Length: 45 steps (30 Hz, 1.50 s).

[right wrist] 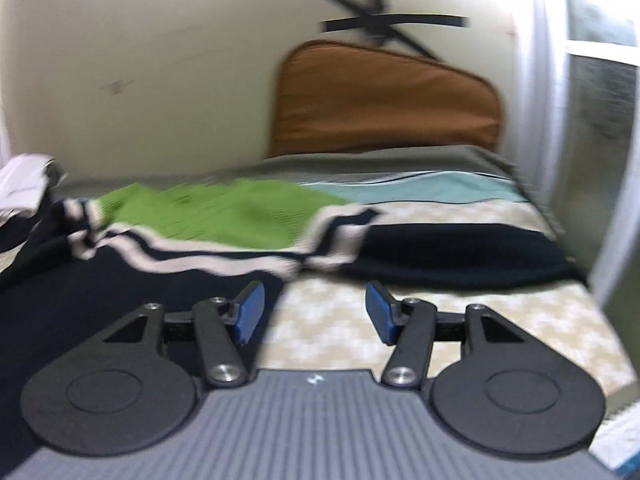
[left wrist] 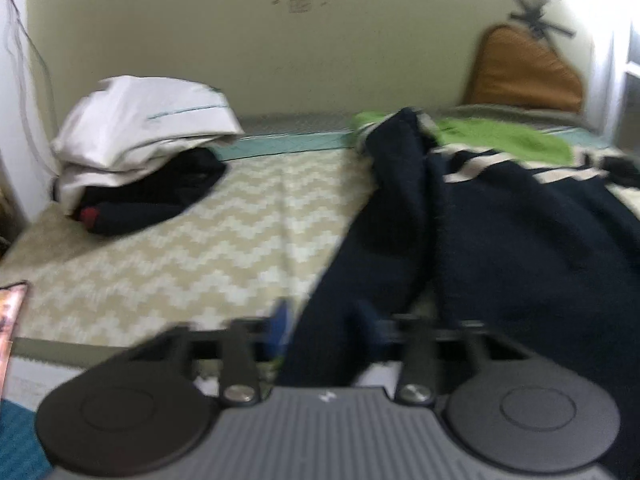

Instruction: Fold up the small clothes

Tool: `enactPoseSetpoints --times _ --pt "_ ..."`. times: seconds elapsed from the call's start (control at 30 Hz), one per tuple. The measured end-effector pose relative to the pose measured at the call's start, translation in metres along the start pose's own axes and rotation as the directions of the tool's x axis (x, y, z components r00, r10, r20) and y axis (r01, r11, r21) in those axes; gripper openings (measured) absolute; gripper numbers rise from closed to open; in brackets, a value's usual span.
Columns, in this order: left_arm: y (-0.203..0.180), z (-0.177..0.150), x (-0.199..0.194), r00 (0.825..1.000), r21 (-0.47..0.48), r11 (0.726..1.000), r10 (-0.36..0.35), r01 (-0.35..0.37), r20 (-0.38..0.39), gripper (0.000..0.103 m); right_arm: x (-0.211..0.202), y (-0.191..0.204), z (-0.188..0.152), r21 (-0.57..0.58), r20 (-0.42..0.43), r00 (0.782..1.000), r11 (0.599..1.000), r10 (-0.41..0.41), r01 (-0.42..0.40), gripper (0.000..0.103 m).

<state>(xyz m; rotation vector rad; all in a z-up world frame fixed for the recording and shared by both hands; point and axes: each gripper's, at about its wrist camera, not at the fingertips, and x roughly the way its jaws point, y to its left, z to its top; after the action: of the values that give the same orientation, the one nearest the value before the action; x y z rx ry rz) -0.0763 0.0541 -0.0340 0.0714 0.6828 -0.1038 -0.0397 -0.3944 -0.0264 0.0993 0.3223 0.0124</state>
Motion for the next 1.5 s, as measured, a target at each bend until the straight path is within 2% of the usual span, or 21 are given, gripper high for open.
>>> enactPoseSetpoints --times 0.1,0.17,0.23,0.27,0.3,0.33,0.37,0.43,0.5,0.53,0.6,0.7,0.8,0.9,1.03,1.13,1.17,1.2,1.23,1.4,1.5 --pt "0.001 0.005 -0.001 0.996 0.03 0.996 0.082 -0.082 0.017 0.006 0.008 0.012 0.003 -0.001 -0.004 0.999 0.999 0.034 -0.034 0.059" --pt "0.023 0.016 0.001 0.979 -0.022 0.979 0.203 -0.202 0.02 0.006 0.004 0.02 0.003 -0.008 -0.002 0.999 0.999 0.05 -0.05 0.059" --pt "0.058 0.027 0.0 0.921 -0.089 0.919 0.387 -0.383 0.036 0.006 0.006 0.022 0.004 -0.028 0.009 0.999 0.998 0.051 -0.051 0.059" --pt "0.077 0.034 0.001 0.869 -0.132 0.865 0.493 -0.485 0.035 0.007 0.005 0.022 0.004 -0.032 0.016 0.999 0.998 0.05 -0.049 0.059" --pt "0.093 0.038 0.002 0.832 -0.172 0.822 0.554 -0.543 0.021 0.008 0.004 0.022 0.004 -0.029 0.017 0.999 0.998 0.048 -0.047 0.059" --pt "0.106 0.042 0.003 0.821 -0.216 0.801 0.571 -0.559 -0.008 0.01 0.002 0.02 0.004 -0.021 0.014 0.999 0.999 0.046 -0.045 0.059" --pt "0.114 0.045 0.001 0.828 -0.255 0.797 0.561 -0.548 -0.026 0.01 0.001 0.018 0.003 -0.011 0.007 0.999 0.999 0.042 -0.042 0.059" --pt "0.108 0.045 -0.009 0.859 -0.268 0.83 0.512 -0.489 0.017 0.012 -0.005 0.012 0.0 0.014 -0.001 0.999 0.999 0.038 -0.038 0.059" --pt "0.09 0.042 -0.017 0.899 -0.234 0.878 0.437 -0.416 0.041 0.034 -0.013 0.004 -0.005 0.05 -0.016 0.999 0.998 0.042 -0.041 0.059" --pt "0.079 0.038 -0.021 0.926 -0.215 0.91 0.374 -0.355 0.051 0.047 -0.017 -0.001 -0.008 0.072 -0.028 0.998 0.996 0.047 -0.045 0.059" --pt "0.056 0.027 -0.031 0.973 -0.174 0.964 0.218 -0.202 0.076 0.054 -0.028 -0.011 -0.016 0.132 -0.057 0.995 0.988 0.084 -0.075 0.059" --pt "0.026 0.011 -0.04 0.999 -0.129 0.991 -0.011 0.016 0.042 0.065 -0.049 -0.028 -0.034 0.236 -0.083 0.971 0.951 0.225 -0.2 0.059" --pt "0.012 -0.006 -0.042 0.983 -0.162 0.972 -0.181 0.172 -0.038 0.066 -0.071 -0.04 -0.055 0.335 -0.065 0.933 0.889 0.353 -0.313 0.059" --pt "0.007 -0.022 -0.042 0.943 -0.251 0.928 -0.313 0.277 -0.114 0.063 -0.085 -0.043 -0.077 0.376 -0.065 0.899 0.845 0.433 -0.38 0.06" --pt "-0.002 -0.036 -0.047 0.915 -0.287 0.9 -0.379 0.329 -0.139 0.052 -0.091 -0.032 -0.101 0.425 -0.063 0.827 0.765 0.558 -0.484 0.06" --pt "-0.01 -0.043 -0.045 0.892 -0.307 0.877 -0.428 0.371 -0.144 0.033 -0.091 -0.014 -0.112 0.408 -0.051 0.795 0.739 0.604 -0.536 0.06" --pt "-0.017 -0.045 -0.045 0.9 -0.293 0.887 -0.41 0.356 -0.148 0.02 -0.088 -0.007 -0.115 0.406 -0.062 0.792 0.741 0.607 -0.535 0.057" --pt "-0.021 -0.045 -0.047 0.908 -0.279 0.899 -0.39 0.338 -0.156 0.013 -0.085 0.0 -0.115 0.397 -0.086 0.793 0.751 0.603 -0.528 0.027" --pt "-0.023 -0.044 -0.048 0.908 -0.28 0.901 -0.385 0.331 -0.166 0.012 -0.084 0.007 -0.113 0.369 -0.117 0.792 0.767 0.599 -0.525 0.009" --pt "-0.027 -0.035 -0.09 0.904 -0.248 0.894 -0.411 0.374 -0.119 0.01 -0.129 0.001 -0.077 0.22 -0.144 0.862 0.865 0.485 -0.45 0.01" --pt "-0.043 -0.039 -0.099 0.898 -0.202 0.907 -0.404 0.369 -0.173 0.01 -0.144 -0.009 -0.072 0.193 -0.201 0.893 0.91 0.402 -0.367 0.01"
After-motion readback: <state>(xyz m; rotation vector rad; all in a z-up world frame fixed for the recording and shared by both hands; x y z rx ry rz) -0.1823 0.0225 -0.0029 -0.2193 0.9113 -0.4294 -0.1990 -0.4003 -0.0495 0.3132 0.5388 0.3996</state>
